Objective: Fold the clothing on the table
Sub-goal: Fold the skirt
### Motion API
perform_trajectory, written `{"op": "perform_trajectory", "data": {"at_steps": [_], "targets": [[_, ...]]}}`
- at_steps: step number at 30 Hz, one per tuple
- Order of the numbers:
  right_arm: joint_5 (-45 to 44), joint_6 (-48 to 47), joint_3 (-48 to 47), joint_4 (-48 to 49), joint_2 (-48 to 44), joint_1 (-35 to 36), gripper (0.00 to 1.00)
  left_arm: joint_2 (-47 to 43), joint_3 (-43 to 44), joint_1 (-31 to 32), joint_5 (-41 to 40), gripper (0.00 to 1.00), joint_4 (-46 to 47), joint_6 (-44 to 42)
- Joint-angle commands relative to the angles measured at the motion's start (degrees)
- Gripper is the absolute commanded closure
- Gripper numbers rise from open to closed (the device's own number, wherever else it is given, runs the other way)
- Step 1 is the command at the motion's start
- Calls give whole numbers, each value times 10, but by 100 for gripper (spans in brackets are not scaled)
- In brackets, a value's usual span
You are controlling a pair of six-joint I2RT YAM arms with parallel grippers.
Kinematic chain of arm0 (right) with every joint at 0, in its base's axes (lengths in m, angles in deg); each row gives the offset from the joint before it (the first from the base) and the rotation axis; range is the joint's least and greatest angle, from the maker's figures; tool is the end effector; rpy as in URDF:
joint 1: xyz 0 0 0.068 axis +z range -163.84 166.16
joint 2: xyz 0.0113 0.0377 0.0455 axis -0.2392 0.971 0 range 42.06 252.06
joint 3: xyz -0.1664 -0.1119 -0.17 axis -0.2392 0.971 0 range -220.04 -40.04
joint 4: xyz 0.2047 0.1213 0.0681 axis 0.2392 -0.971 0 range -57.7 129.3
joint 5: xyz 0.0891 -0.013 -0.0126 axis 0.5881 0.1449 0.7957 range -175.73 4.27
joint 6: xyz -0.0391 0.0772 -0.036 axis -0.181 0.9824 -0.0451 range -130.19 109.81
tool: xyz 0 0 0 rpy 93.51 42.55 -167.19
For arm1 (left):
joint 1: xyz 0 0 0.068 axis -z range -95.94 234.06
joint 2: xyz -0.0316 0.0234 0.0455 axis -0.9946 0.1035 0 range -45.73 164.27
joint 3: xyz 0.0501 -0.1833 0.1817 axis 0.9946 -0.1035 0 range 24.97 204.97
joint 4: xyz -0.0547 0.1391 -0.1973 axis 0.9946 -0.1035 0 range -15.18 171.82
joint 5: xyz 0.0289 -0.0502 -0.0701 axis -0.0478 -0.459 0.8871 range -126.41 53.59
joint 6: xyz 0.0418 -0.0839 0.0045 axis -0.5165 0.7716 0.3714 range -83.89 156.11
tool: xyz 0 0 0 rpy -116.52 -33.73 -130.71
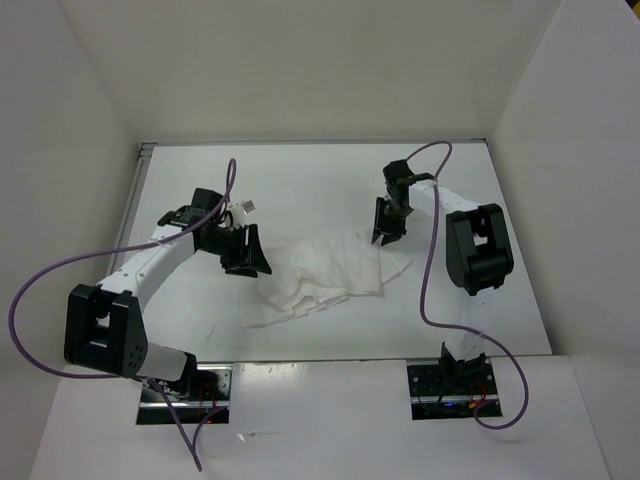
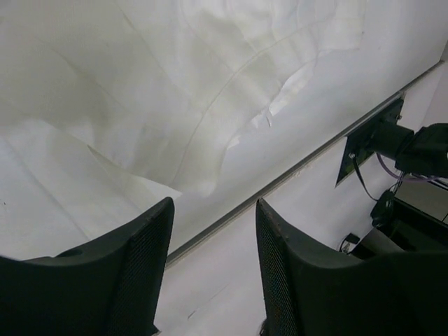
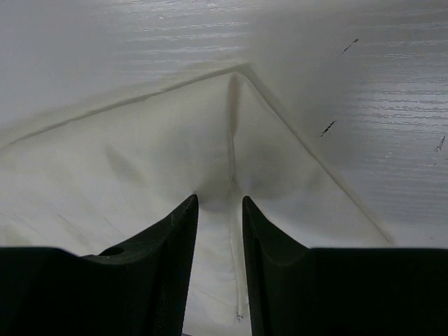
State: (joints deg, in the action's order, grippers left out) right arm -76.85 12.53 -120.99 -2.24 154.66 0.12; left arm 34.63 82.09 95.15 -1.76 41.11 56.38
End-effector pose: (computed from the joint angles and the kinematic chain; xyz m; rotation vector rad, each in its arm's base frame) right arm 0.3757 0.1068 0.1274 0.1879 2.8856 0.3475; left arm 0.2613 -0.1004 0.1990 -0.0218 2.7111 -0.9814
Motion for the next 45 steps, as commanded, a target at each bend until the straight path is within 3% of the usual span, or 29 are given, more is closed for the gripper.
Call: {"op": "perform_trajectory", "data": {"at_steps": [1, 7, 10, 15, 17, 19, 23, 28, 30, 32, 37, 45], "targets": [[-4, 2, 10, 17, 8, -9, 63, 20, 5, 2, -20, 42, 52, 48], [3, 7, 27, 28, 13, -9, 63, 67, -44, 13, -56, 44, 115, 95], [23, 7, 33, 33, 13, -9, 72, 97, -44, 18, -93, 48, 115, 101], [75, 7, 33, 45, 18, -9, 73, 165, -44, 48, -135, 56, 109, 108], [82, 7, 33, 45, 18, -9, 78, 178, -39, 63, -160, 60, 104, 108], [83, 2, 28, 45, 13, -9, 91, 192, -39, 72, -173, 61, 98, 113], [83, 2, 4, 39, -7, -9, 99, 205, -45, 87, -179, 62, 98, 126], [41, -4, -33, 15, -22, -14, 99, 222, -45, 108, -213, 63, 92, 126], [28, -4, -47, 1, -15, -14, 77, 222, -45, 113, -213, 63, 92, 126], [8, -4, -47, -10, -10, -14, 70, 222, -45, 113, -213, 63, 92, 126], [-10, 3, -20, -4, -79, -14, 65, 222, -40, 113, -213, 63, 87, 126], [31, 3, 51, 5, -87, -14, 65, 227, -29, 113, -213, 63, 82, 126]]}}
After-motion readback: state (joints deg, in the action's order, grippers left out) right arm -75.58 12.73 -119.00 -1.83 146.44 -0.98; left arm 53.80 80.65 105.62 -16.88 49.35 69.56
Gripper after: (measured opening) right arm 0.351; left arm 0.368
